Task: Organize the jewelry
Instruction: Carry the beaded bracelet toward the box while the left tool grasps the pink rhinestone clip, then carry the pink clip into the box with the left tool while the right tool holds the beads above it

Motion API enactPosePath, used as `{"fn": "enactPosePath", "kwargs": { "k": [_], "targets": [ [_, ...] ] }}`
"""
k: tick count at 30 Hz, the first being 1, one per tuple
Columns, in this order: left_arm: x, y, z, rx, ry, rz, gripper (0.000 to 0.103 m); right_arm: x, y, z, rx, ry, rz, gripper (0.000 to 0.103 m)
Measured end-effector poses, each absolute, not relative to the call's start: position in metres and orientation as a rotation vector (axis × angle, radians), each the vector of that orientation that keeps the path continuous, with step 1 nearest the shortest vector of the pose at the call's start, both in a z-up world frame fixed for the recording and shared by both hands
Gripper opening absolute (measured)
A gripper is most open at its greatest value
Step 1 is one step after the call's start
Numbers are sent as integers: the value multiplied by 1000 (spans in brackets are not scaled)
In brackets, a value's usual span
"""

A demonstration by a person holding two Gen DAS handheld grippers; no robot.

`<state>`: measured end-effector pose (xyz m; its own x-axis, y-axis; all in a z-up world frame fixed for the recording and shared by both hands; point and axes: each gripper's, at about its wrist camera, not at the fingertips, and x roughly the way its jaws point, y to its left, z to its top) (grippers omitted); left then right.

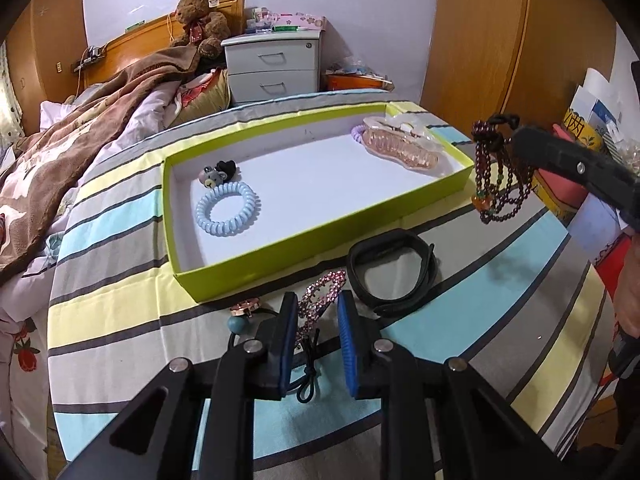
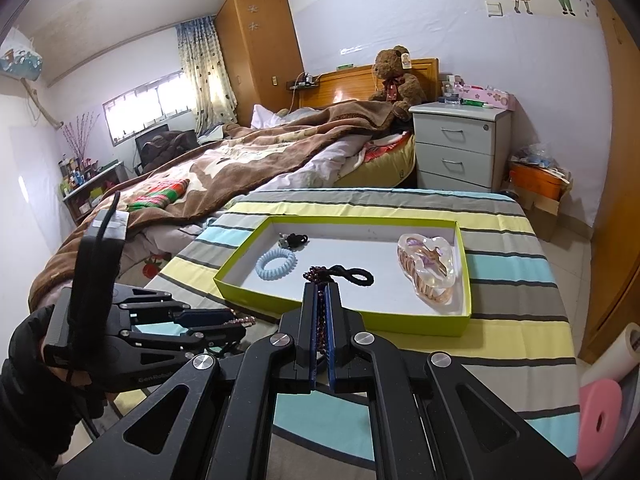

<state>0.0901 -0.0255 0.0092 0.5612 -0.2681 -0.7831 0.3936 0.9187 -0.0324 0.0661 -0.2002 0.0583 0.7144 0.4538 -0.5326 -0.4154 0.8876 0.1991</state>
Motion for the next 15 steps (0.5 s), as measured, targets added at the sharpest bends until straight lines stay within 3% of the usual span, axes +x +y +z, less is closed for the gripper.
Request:
{"fn": "enactPosePath", "kwargs": {
  "k": [15],
  "targets": [
    [96,-18,48,139,817,-369,21,85,-192,85,40,573,455,3]
  ]
}}
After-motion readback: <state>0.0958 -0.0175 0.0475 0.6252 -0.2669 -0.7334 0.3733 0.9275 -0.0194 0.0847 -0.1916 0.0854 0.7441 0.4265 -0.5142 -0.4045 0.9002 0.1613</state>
